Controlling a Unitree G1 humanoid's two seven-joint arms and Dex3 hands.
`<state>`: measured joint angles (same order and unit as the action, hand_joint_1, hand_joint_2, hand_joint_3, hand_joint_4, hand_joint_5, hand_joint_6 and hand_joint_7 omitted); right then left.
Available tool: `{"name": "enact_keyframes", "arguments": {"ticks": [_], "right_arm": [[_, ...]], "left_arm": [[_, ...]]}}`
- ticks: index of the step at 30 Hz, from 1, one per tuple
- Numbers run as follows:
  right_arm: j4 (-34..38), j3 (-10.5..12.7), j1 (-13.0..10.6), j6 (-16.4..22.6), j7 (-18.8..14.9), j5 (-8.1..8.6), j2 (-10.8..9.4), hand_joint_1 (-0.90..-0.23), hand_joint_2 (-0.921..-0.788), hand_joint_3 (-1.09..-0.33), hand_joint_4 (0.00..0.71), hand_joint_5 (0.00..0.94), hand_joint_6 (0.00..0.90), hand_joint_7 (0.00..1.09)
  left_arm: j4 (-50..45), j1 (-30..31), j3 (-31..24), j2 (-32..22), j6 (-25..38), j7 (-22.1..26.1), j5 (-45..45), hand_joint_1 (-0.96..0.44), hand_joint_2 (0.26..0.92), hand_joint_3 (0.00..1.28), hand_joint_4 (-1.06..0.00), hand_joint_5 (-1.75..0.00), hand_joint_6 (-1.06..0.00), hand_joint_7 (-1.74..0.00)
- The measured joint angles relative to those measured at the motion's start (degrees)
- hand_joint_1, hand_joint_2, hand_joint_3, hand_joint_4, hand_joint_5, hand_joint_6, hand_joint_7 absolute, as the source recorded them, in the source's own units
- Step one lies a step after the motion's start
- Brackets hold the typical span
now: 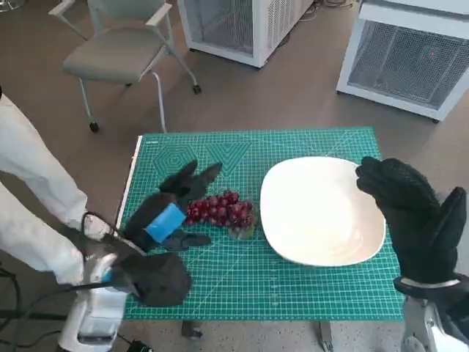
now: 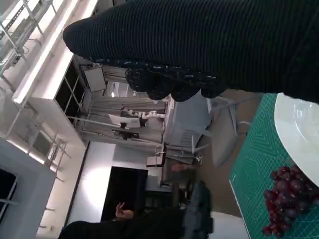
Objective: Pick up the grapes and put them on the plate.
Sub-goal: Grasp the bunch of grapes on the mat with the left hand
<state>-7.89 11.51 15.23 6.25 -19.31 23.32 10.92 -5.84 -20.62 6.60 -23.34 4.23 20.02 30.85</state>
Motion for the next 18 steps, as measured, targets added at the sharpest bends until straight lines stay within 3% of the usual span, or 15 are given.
{"name": "enact_keyframes", "arguments": {"ticks": [9, 18], "right_arm": [[0.17, 0.01, 0.01, 0.31, -0.02, 0.00, 0.06, -0.334, -0.921, -0.618, 0.408, 0.868, 0.221, 1.02], [0.15, -0.13, -0.06, 0.39, -0.01, -0.01, 0.04, -0.335, -0.921, -0.618, 0.407, 0.868, 0.219, 1.02]], "left_arm": [[5.04, -6.40, 7.63, 2.00, 8.86, 0.20, 8.46, -0.28, 0.729, 0.00, 0.00, 0.00, -0.19, -0.02], [20.67, -17.03, 14.82, 5.99, 14.87, 0.62, 13.24, -0.25, 0.723, 0.00, 0.00, 0.00, -0.21, -0.01]]}}
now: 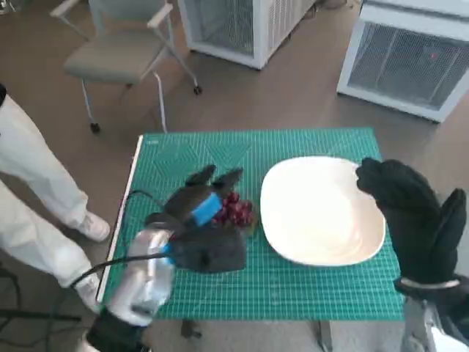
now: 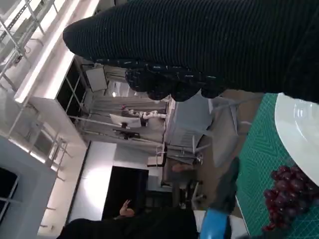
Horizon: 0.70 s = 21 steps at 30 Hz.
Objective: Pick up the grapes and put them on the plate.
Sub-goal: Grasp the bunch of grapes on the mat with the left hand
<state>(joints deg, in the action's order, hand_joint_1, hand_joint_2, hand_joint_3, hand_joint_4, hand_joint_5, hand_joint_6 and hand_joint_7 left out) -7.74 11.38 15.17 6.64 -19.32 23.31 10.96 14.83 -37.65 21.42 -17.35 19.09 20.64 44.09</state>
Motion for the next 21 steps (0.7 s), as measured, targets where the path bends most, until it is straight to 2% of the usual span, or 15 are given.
{"name": "enact_keyframes", "arguments": {"ticks": [9, 21], "right_arm": [[-0.02, 0.02, -0.09, 0.00, -0.01, 0.02, 0.02, -0.335, -0.921, -0.619, 0.406, 0.869, 0.219, 1.02], [0.01, 0.00, -0.15, 0.01, -0.01, 0.02, 0.01, -0.336, -0.921, -0.619, 0.404, 0.870, 0.219, 1.02]], "left_arm": [[16.10, -7.87, 4.05, 2.97, 0.00, -2.11, 0.80, -0.22, 0.721, 0.00, 0.00, 0.00, -0.21, -0.01], [33.34, -14.05, 6.35, 5.44, -6.08, -10.06, 0.46, -0.20, 0.719, 0.00, 0.00, 0.00, -0.20, 0.00]]}}
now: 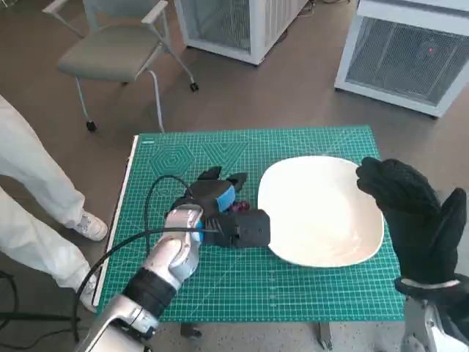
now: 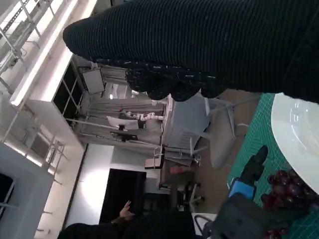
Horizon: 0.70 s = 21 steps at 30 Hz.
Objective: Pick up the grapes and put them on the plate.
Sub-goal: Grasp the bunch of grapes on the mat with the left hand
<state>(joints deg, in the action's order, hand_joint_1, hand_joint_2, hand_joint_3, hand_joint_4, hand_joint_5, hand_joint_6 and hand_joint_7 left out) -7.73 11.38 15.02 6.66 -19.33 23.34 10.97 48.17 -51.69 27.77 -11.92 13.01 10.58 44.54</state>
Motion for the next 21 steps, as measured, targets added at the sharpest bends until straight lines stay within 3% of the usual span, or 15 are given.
{"name": "enact_keyframes", "arguments": {"ticks": [21], "right_arm": [[0.05, 0.09, -0.11, 0.06, 0.00, -0.02, 0.00, -0.334, -0.921, -0.620, 0.402, 0.873, 0.217, 1.02]], "left_arm": [[16.41, -5.68, 1.26, 3.41, -2.56, -2.59, -1.85, -0.25, 0.725, 0.00, 0.00, 0.00, -0.19, 0.00]]}}
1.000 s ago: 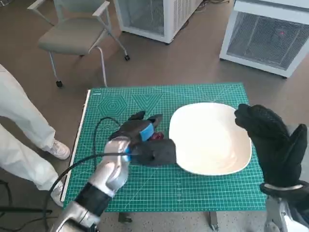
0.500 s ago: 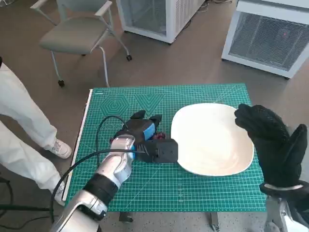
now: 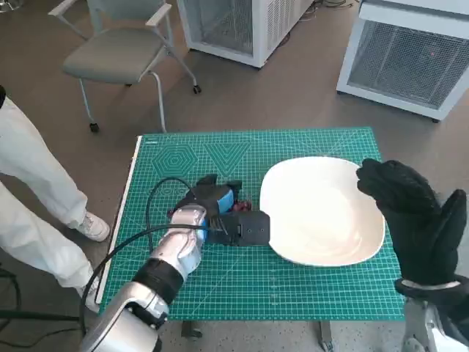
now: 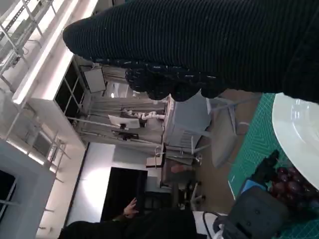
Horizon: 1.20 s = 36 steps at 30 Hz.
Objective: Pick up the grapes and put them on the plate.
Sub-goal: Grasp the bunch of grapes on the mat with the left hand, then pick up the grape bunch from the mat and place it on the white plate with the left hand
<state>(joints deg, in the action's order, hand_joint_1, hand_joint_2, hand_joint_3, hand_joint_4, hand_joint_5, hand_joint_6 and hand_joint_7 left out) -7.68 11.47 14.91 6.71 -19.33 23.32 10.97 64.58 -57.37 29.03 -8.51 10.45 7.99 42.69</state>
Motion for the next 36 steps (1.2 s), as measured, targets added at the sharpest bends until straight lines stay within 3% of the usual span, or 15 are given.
{"name": "enact_keyframes", "arguments": {"ticks": [6, 9, 10, 12, 14, 16, 18, 20, 22, 28, 36], "right_arm": [[0.12, -0.03, 0.00, 0.00, 0.00, 0.00, 0.00, -0.334, -0.921, -0.620, 0.401, 0.874, 0.217, 1.02], [0.17, -0.05, 0.01, 0.00, 0.00, 0.00, 0.00, -0.334, -0.921, -0.620, 0.401, 0.874, 0.217, 1.02], [0.17, -0.06, 0.01, 0.00, 0.00, 0.00, 0.00, -0.334, -0.921, -0.621, 0.401, 0.874, 0.217, 1.02], [0.17, -0.08, 0.01, 0.00, 0.00, 0.00, 0.00, -0.334, -0.921, -0.621, 0.401, 0.874, 0.217, 1.02], [0.17, -0.09, 0.01, 0.00, 0.00, 0.00, 0.00, -0.334, -0.921, -0.621, 0.401, 0.875, 0.216, 1.02], [0.16, -0.09, 0.01, 0.00, 0.00, 0.00, 0.00, -0.334, -0.921, -0.621, 0.401, 0.875, 0.217, 1.02], [0.15, -0.09, 0.01, 0.00, 0.00, 0.00, 0.00, -0.334, -0.921, -0.621, 0.401, 0.875, 0.217, 1.02], [0.15, -0.08, 0.00, 0.00, 0.00, 0.00, 0.00, -0.334, -0.921, -0.621, 0.401, 0.875, 0.217, 1.02], [0.15, -0.05, 0.00, 0.00, 0.00, 0.01, 0.00, -0.334, -0.921, -0.620, 0.401, 0.875, 0.217, 1.02], [0.15, 0.08, 0.00, -0.01, 0.00, 0.02, 0.07, -0.334, -0.921, -0.620, 0.401, 0.875, 0.218, 1.02], [0.15, 0.04, 0.01, 0.00, 0.00, 0.00, 0.08, -0.334, -0.921, -0.620, 0.401, 0.875, 0.218, 1.02]], "left_arm": [[2.90, -1.41, 0.08, 0.38, -0.96, -0.47, -0.75, -0.10, 0.782, 0.03, -0.03, -0.01, -0.24, -0.02], [3.98, -1.83, 0.06, 0.61, -1.62, -1.25, -1.10, 0.04, 0.850, 0.06, -0.15, -0.02, -0.33, -0.03], [4.27, -1.92, 0.06, 0.67, -1.92, -1.60, -1.17, 0.09, 0.870, 0.07, -0.23, -0.15, -0.38, -0.03], [4.68, -2.00, 0.12, 0.73, -2.66, -2.49, -1.22, 0.20, 0.892, 0.12, -0.38, -0.57, -0.48, -0.05], [5.06, -2.03, 0.33, 0.75, -3.62, -3.63, -1.17, 0.29, 0.886, 0.20, -0.47, -1.01, -0.58, -0.06], [5.47, -2.06, 0.80, 0.74, -4.64, -4.98, -0.97, 0.24, 0.881, 0.26, -0.47, -1.23, -0.59, -0.39], [5.83, -2.07, 1.46, 0.67, -5.48, -6.43, -0.56, 0.13, 0.898, 0.27, -0.45, -1.34, -0.52, -0.87], [6.04, -2.05, 2.04, 0.52, -6.06, -7.51, -0.20, 0.06, 0.909, 0.27, -0.43, -1.40, -0.48, -1.12], [6.07, -2.03, 2.41, 0.24, -6.61, -7.98, -0.08, 0.03, 0.912, 0.27, -0.41, -1.48, -0.50, -1.16], [5.93, -1.77, 2.90, -0.59, -8.22, -8.13, -0.16, 0.01, 0.900, 0.28, -0.37, -1.64, -0.59, -1.06], [5.93, -1.67, 2.80, -0.80, -8.92, -8.09, -0.76, 0.00, 0.731, 0.59, -0.34, -1.71, -0.60, -1.17]]}}
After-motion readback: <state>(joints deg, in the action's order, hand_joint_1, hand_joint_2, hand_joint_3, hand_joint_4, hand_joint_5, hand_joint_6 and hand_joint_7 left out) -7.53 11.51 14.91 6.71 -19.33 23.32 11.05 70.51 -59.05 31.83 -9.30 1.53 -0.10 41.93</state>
